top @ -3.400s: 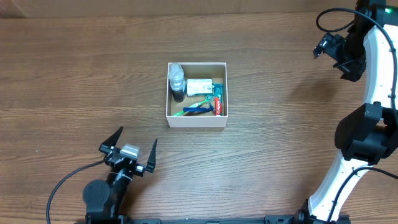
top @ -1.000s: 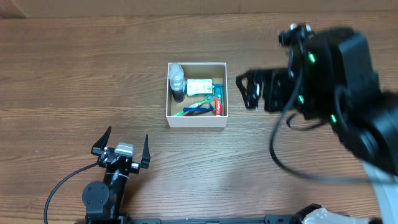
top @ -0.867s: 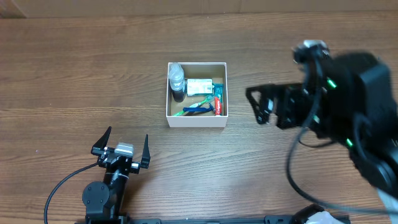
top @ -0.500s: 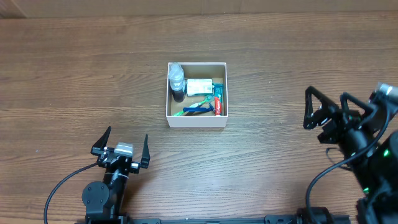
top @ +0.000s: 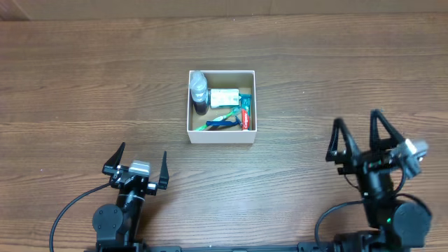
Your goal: Pack container
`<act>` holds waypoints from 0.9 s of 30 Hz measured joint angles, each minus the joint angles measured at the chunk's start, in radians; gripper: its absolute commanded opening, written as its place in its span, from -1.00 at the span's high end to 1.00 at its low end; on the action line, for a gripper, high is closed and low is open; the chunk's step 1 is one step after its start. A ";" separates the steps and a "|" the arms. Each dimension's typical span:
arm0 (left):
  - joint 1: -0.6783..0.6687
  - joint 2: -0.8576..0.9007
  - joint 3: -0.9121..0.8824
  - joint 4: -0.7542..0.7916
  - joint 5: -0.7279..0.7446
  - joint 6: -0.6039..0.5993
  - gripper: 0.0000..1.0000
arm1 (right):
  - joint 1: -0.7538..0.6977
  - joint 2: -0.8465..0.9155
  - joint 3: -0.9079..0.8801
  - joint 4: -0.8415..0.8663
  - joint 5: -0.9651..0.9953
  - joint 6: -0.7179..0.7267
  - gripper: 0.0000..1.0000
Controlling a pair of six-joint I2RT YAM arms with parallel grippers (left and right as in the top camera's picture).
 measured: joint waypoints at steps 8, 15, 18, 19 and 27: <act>0.000 0.000 0.000 0.000 0.000 0.000 -1.00 | 0.034 -0.107 -0.189 0.056 0.015 0.001 -1.00; 0.000 0.000 0.000 0.000 0.000 0.000 -1.00 | 0.040 -0.193 -0.266 0.033 0.027 0.000 -1.00; 0.000 0.000 0.000 0.000 0.000 0.000 -1.00 | 0.040 -0.208 -0.272 0.003 0.027 0.000 -1.00; 0.000 0.000 0.000 0.000 0.000 0.000 -1.00 | 0.040 -0.213 -0.272 -0.012 0.028 0.000 -1.00; 0.000 0.000 0.000 0.000 0.000 0.000 -1.00 | 0.040 -0.251 -0.303 -0.080 0.032 0.001 -1.00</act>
